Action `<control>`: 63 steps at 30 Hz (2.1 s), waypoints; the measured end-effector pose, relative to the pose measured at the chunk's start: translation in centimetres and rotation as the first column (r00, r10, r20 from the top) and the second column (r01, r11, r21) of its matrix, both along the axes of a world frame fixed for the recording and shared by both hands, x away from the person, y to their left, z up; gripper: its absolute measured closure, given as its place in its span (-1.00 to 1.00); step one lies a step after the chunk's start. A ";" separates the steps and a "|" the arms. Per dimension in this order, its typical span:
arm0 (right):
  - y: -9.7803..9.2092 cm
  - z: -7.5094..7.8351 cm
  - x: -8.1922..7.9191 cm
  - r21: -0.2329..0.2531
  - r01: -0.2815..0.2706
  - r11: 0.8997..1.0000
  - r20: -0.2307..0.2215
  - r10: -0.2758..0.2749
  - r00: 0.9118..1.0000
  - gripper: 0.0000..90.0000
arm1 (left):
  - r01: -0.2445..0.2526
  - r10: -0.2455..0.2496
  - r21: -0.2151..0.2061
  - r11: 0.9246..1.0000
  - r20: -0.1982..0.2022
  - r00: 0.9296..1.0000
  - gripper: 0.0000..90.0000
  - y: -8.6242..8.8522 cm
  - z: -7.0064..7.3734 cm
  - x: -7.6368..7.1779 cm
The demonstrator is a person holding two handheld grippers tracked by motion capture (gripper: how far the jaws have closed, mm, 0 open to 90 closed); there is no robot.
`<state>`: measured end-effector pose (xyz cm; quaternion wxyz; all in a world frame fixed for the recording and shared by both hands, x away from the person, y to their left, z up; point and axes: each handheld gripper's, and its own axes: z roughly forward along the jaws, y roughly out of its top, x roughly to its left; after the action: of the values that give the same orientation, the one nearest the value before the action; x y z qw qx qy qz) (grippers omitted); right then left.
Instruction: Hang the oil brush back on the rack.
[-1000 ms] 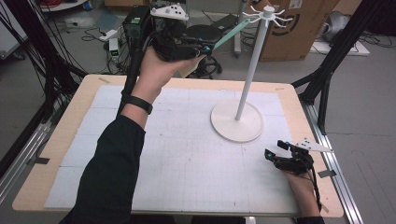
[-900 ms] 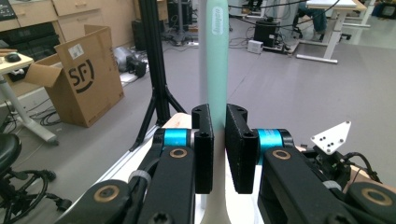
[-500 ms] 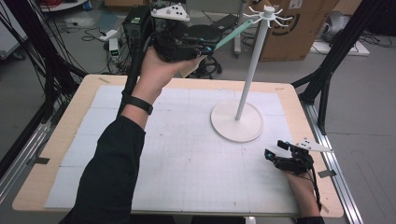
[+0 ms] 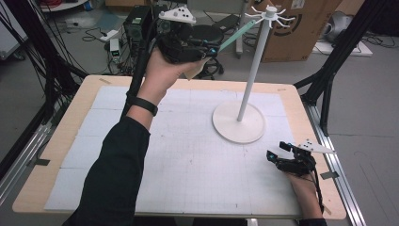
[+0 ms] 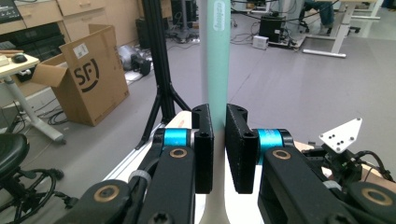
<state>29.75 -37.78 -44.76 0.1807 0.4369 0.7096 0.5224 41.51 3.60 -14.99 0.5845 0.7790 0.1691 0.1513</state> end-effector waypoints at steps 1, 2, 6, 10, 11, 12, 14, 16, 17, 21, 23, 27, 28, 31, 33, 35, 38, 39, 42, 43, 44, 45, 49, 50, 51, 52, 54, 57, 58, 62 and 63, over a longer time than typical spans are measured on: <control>0.0 0.0 0.0 -0.001 -0.002 1.000 0.002 0.002 1.000 -0.58 | -0.002 0.002 -0.001 1.000 -0.003 1.000 0.82 0.0 0.0 0.0; 0.0 0.0 0.0 -0.001 -0.002 1.000 0.003 0.002 1.000 -0.58 | 0.001 -0.001 -0.001 1.000 -0.007 1.000 0.82 0.0 -0.1 0.1; 0.0 0.0 0.0 -0.001 -0.002 1.000 0.000 0.002 1.000 -0.58 | -0.007 0.007 0.007 1.000 -0.020 1.000 0.80 -0.1 -0.2 0.1; 0.0 0.0 0.0 -0.001 -0.002 1.000 -0.001 0.002 1.000 -0.58 | -0.012 0.012 0.003 1.000 -0.051 0.999 0.58 -0.1 -0.3 0.3; 0.0 0.0 0.0 -0.002 0.000 1.000 -0.004 0.000 1.000 -0.58 | -0.013 0.013 0.008 1.000 -0.057 0.998 0.54 -0.1 -0.4 0.3; 0.0 0.0 0.0 -0.002 -0.001 1.000 -0.001 0.001 1.000 -0.58 | -0.013 0.014 0.014 1.000 -0.063 0.998 0.48 -0.1 -0.5 0.3; 0.0 0.0 0.0 -0.002 -0.002 1.000 0.000 0.002 1.000 -0.58 | -0.012 0.013 0.019 1.000 -0.072 0.997 0.46 -0.1 -0.6 0.3; 0.0 0.0 0.0 -0.002 -0.001 1.000 -0.001 0.001 1.000 -0.58 | -0.014 0.016 0.021 1.000 -0.067 0.998 0.39 0.0 -0.7 0.1; 0.0 0.0 0.0 -0.002 -0.002 1.000 -0.001 0.002 1.000 -0.58 | -0.013 0.014 0.008 1.000 -0.059 0.998 0.35 0.2 -0.9 0.0; 0.0 0.0 0.0 -0.004 -0.003 1.000 0.001 0.003 1.000 -0.58 | -0.005 0.006 0.017 1.000 -0.059 0.998 0.19 1.4 -2.4 -0.7; 0.0 0.0 0.0 -0.005 -0.002 1.000 0.000 0.002 1.000 -0.58 | -0.007 0.008 0.020 1.000 -0.061 0.998 0.11 2.5 -3.3 -1.1; 0.0 0.0 0.0 -0.002 0.000 1.000 0.000 0.000 1.000 -0.58 | -0.005 0.006 0.012 1.000 -0.068 0.998 -0.03 5.0 -5.4 -2.3; 0.0 0.0 0.0 -0.002 0.000 1.000 -0.001 0.000 1.000 -0.58 | -0.009 0.010 0.018 1.000 -0.065 0.998 -0.05 5.6 -5.9 -2.6; 0.1 0.0 0.0 0.001 0.003 1.000 -0.005 -0.003 1.000 -0.58 | -0.009 0.012 0.028 1.000 -0.073 0.997 -0.12 7.5 -7.7 -3.7; 0.1 0.0 0.0 0.002 0.005 1.000 -0.004 -0.005 1.000 -0.58 | -0.013 0.016 0.044 0.999 -0.072 0.997 -0.15 8.7 -9.0 -4.5; 0.0 0.0 0.0 -0.002 0.003 1.000 -0.003 -0.003 1.000 -0.58 | -0.016 0.021 0.057 0.998 -0.078 0.997 -0.19 9.9 -10.3 -5.2; 0.0 0.0 0.0 -0.005 0.003 1.000 -0.001 -0.003 1.000 -0.58 | -0.017 0.023 0.070 0.997 -0.087 0.996 -0.26 11.4 -12.3 -6.3; 0.0 0.0 0.0 -0.004 0.003 1.000 0.001 -0.003 1.000 -0.58 | -0.021 0.027 0.078 0.997 -0.087 0.996 -0.26 11.9 -13.0 -6.6; 0.0 0.0 0.1 -0.006 0.003 1.000 0.002 -0.003 1.000 -0.58 | -0.031 0.040 0.087 0.996 -0.096 0.995 -0.32 13.3 -15.0 -7.4; 0.0 0.0 0.1 -0.007 0.004 1.000 0.001 -0.004 1.000 -0.58 | -0.035 0.044 0.093 0.995 -0.100 0.994 -0.34 13.8 -15.7 -7.7; 0.0 0.0 0.1 -0.004 0.005 1.000 0.001 -0.005 1.000 -0.58 | -0.035 0.045 0.096 0.995 -0.103 0.994 -0.35 14.3 -16.3 -7.9; 0.0 0.0 0.1 -0.004 0.005 1.000 0.000 -0.005 1.000 -0.58 | -0.037 0.047 0.093 0.995 -0.110 0.993 -0.37 14.7 -17.0 -8.1; 0.1 0.0 0.0 -0.006 0.006 1.000 -0.001 -0.006 1.000 -0.58 | -0.053 0.062 0.071 0.996 -0.136 0.989 -0.50 16.6 -19.5 -9.0; 0.0 0.0 0.0 -0.009 0.004 1.000 0.001 -0.004 1.000 -0.58 | -0.055 0.065 0.073 0.996 -0.135 0.989 -0.50 17.1 -20.1 -9.1; 0.1 0.0 0.0 -0.008 0.005 1.000 -0.002 -0.005 1.000 -0.58 | -0.061 0.070 0.070 0.996 -0.136 0.988 -0.51 17.5 -20.6 -9.3; 0.1 0.0 0.0 -0.007 0.006 1.000 -0.002 -0.006 1.000 -0.58 | -0.066 0.075 0.069 0.995 -0.136 0.988 -0.52 17.8 -21.1 -9.4; 0.1 0.0 0.0 -0.008 0.005 1.000 -0.002 -0.005 1.000 -0.58 | -0.074 0.083 0.076 0.994 -0.129 0.988 -0.55 18.3 -22.0 -9.7; 0.1 0.0 0.0 -0.006 0.007 1.000 -0.003 -0.007 1.000 -0.58 | -0.084 0.093 0.073 0.994 -0.130 0.987 -0.55 18.9 -23.2 -10.1; 0.1 0.0 0.0 -0.007 0.007 1.000 -0.002 -0.007 1.000 -0.58 | -0.086 0.094 0.066 0.994 -0.129 0.987 -0.55 19.1 -23.6 -10.2; 0.1 0.0 0.0 -0.008 0.008 1.000 -0.003 -0.008 1.000 -0.58 | -0.109 0.118 0.082 0.991 -0.128 0.985 -0.54 19.7 -24.7 -10.5; 0.1 0.0 0.0 -0.008 0.008 1.000 -0.002 -0.008 1.000 -0.58 | -0.108 0.116 0.069 0.992 -0.131 0.985 -0.53 19.9 -25.0 -10.6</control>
<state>29.74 -37.67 -44.76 0.1839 0.4394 0.7103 0.5182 30.88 23.46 -39.99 0.5380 0.7943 0.2470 0.1361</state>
